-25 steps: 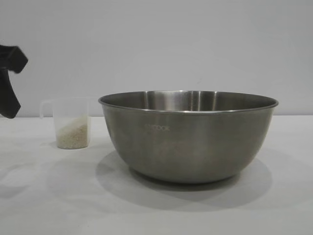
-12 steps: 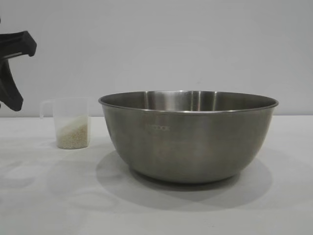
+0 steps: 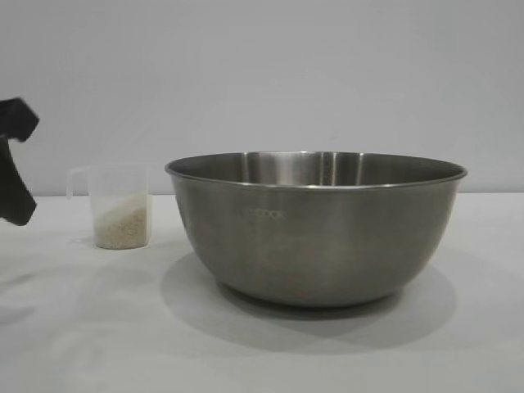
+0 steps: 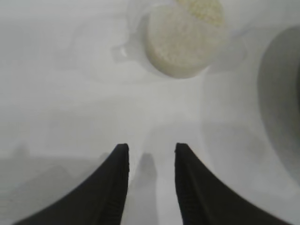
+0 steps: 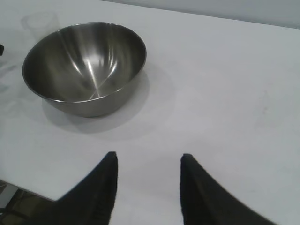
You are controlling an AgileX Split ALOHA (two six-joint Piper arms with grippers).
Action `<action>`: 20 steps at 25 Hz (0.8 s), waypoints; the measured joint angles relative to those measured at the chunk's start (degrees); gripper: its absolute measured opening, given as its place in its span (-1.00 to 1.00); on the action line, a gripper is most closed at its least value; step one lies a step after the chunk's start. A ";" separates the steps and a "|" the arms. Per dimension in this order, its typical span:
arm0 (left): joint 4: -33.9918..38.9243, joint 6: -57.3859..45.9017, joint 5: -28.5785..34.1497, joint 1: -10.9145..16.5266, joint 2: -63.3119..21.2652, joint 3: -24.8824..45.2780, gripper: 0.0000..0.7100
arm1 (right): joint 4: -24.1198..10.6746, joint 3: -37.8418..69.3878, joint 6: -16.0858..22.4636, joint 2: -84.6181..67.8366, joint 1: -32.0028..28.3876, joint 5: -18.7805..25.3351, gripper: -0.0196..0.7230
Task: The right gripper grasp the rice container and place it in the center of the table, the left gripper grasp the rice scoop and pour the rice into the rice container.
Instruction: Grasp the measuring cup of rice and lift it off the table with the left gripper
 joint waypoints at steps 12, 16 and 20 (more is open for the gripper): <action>-13.66 11.73 -22.66 0.00 11.71 0.00 -0.37 | 0.00 0.00 0.00 0.00 0.00 0.00 -0.23; -15.56 12.48 -29.14 0.00 15.18 -0.10 -0.37 | 0.00 0.00 0.00 0.00 0.00 0.00 -0.23; -16.02 12.69 -33.83 0.00 18.98 -0.10 -0.37 | 0.00 0.00 0.00 0.00 0.00 0.00 -0.23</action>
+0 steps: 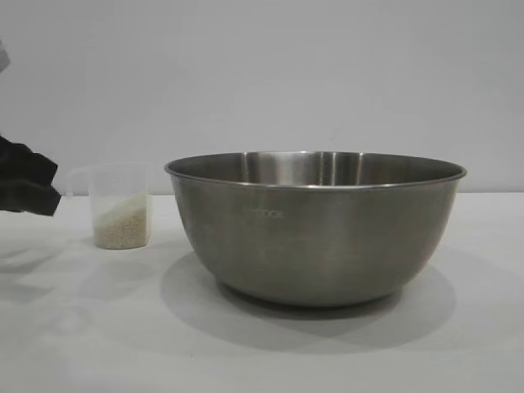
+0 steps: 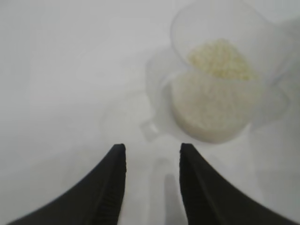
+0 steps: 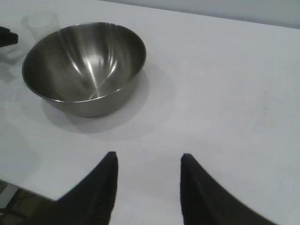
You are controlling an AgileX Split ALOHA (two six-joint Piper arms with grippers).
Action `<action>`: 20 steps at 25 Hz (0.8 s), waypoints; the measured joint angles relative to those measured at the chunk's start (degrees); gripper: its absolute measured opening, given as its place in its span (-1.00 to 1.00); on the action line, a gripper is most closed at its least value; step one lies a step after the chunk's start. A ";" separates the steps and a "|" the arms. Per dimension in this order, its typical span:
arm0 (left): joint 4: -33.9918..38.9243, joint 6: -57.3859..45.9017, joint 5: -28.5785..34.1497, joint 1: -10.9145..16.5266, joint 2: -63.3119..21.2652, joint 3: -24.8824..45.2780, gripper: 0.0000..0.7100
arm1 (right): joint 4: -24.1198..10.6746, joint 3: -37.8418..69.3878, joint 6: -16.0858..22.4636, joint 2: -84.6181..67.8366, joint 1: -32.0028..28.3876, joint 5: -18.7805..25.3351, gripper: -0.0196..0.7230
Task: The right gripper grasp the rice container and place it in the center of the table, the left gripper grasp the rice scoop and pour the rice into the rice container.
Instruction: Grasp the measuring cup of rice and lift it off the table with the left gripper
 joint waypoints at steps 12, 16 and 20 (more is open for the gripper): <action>0.70 0.47 -3.02 0.00 3.64 -3.33 -0.37 | 0.00 0.00 0.21 0.00 0.00 0.00 -0.23; -0.39 1.61 0.12 0.00 4.44 -7.24 -0.37 | 0.00 0.00 0.21 0.00 0.00 0.00 -0.23; -0.39 1.84 0.78 0.00 6.89 -10.00 -0.37 | 0.00 0.00 0.21 0.00 0.00 0.00 -0.23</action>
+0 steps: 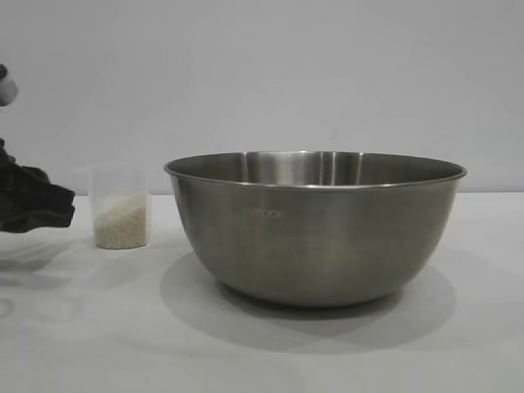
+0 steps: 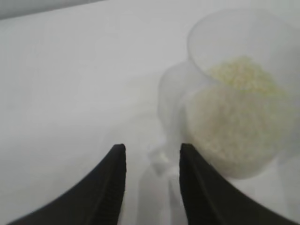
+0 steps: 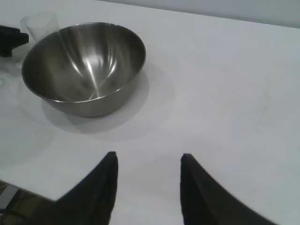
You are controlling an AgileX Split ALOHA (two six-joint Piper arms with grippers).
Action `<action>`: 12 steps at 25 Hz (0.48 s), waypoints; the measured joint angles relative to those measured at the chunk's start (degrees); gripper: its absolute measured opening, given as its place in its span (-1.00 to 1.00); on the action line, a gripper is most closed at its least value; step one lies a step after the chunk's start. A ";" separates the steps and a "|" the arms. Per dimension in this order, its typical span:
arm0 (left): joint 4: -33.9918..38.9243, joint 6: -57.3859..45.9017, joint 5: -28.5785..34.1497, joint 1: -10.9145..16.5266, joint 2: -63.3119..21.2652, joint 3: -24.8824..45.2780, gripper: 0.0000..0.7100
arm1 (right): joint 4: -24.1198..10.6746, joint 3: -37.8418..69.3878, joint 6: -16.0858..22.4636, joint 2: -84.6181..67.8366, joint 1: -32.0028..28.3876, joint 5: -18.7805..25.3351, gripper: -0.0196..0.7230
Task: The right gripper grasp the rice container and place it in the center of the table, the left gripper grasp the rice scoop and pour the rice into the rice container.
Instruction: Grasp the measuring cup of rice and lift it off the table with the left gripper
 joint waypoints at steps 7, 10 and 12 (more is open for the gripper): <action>0.00 0.00 -2.74 0.00 1.81 -2.56 -1.00 | 0.00 0.00 0.13 0.00 0.00 0.00 -0.23; 0.00 0.00 -4.63 0.00 1.81 -2.69 -1.00 | 0.00 0.00 0.13 0.00 0.00 0.00 -0.23; 0.00 0.00 -4.98 0.00 1.81 -2.69 -0.86 | 0.00 0.00 0.13 0.43 0.00 0.00 -0.23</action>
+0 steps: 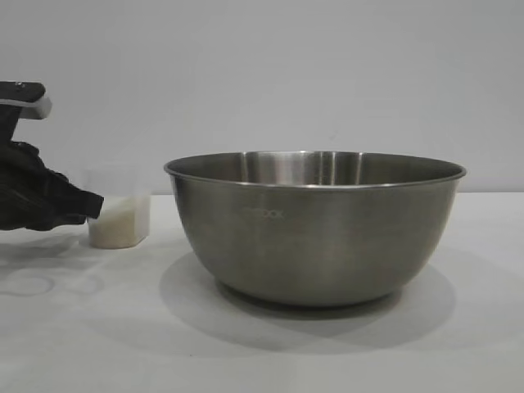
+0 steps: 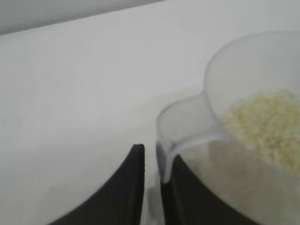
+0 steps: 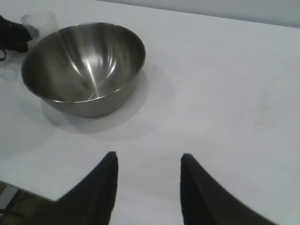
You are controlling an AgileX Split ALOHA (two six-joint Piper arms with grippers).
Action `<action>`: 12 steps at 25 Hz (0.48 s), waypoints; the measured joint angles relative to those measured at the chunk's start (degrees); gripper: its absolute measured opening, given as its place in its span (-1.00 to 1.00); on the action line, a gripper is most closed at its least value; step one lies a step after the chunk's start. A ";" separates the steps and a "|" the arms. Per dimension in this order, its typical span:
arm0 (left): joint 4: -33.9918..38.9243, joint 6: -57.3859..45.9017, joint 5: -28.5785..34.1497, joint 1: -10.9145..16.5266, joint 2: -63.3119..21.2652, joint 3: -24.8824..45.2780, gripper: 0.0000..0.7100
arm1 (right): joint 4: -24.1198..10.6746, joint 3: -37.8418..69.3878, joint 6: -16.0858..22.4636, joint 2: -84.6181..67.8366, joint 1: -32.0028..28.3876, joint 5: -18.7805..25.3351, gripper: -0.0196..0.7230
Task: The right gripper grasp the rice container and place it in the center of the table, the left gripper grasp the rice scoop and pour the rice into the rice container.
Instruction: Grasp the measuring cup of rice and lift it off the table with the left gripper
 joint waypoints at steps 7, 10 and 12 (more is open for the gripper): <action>0.00 0.00 -0.85 0.00 0.00 0.00 -0.77 | 0.00 0.00 0.00 1.23 0.00 0.00 -0.23; 0.59 -0.12 -0.88 0.00 0.00 0.00 -1.00 | 0.00 0.00 0.00 1.23 0.00 0.00 -0.23; 1.48 -0.12 -0.88 0.00 0.00 0.00 -1.00 | 0.00 0.00 0.00 1.23 0.00 0.00 -0.23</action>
